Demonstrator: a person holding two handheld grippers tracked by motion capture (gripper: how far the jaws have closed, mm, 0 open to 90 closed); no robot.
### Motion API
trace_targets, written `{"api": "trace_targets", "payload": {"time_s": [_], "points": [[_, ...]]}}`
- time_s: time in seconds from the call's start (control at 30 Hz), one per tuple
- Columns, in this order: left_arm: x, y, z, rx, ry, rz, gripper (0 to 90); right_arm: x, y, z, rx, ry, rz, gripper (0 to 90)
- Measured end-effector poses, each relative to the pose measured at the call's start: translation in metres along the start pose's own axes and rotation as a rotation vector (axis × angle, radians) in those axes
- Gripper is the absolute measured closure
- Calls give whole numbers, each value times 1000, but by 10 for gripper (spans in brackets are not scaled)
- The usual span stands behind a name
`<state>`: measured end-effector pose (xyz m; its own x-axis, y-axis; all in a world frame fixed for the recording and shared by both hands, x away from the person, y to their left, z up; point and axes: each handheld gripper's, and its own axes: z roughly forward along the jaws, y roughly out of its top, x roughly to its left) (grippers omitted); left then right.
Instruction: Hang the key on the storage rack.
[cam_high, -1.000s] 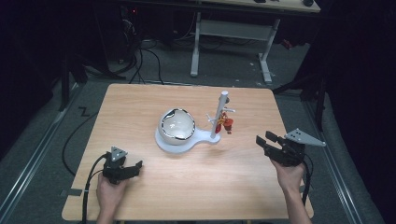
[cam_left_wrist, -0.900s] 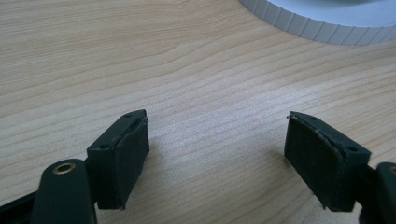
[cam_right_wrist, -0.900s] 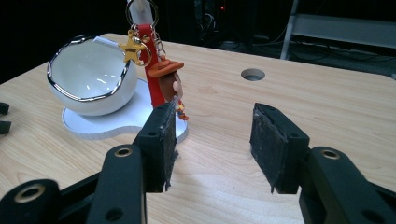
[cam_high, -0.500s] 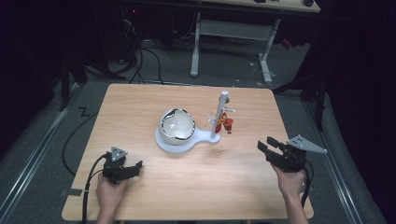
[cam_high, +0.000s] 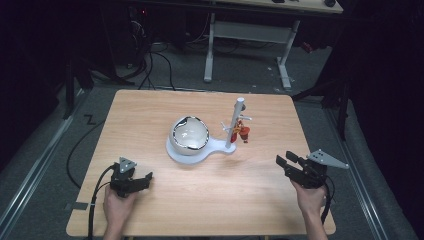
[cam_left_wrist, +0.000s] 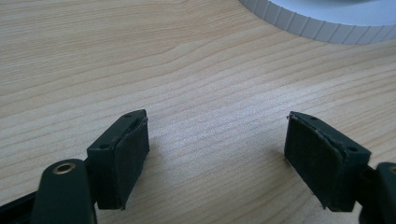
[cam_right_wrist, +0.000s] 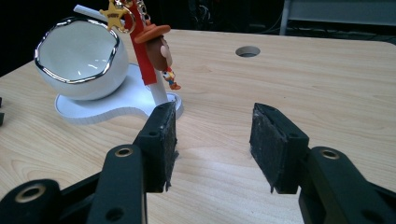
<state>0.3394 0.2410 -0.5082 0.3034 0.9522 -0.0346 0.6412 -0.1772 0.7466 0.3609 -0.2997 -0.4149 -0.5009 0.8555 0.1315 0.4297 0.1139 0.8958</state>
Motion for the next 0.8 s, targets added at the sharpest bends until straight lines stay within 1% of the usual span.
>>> {"api": "trace_targets", "payload": {"time_s": [0.27,0.53,0.8], "points": [[0,0,0,0,0,1,226,-1,-6,4,15,-15,-1,509],[0,0,0,0,1,1,226,-5,-13,10,33,-35,3,510],[0,0,0,0,1,1,226,-7,-20,16,61,-54,7,510]]}}
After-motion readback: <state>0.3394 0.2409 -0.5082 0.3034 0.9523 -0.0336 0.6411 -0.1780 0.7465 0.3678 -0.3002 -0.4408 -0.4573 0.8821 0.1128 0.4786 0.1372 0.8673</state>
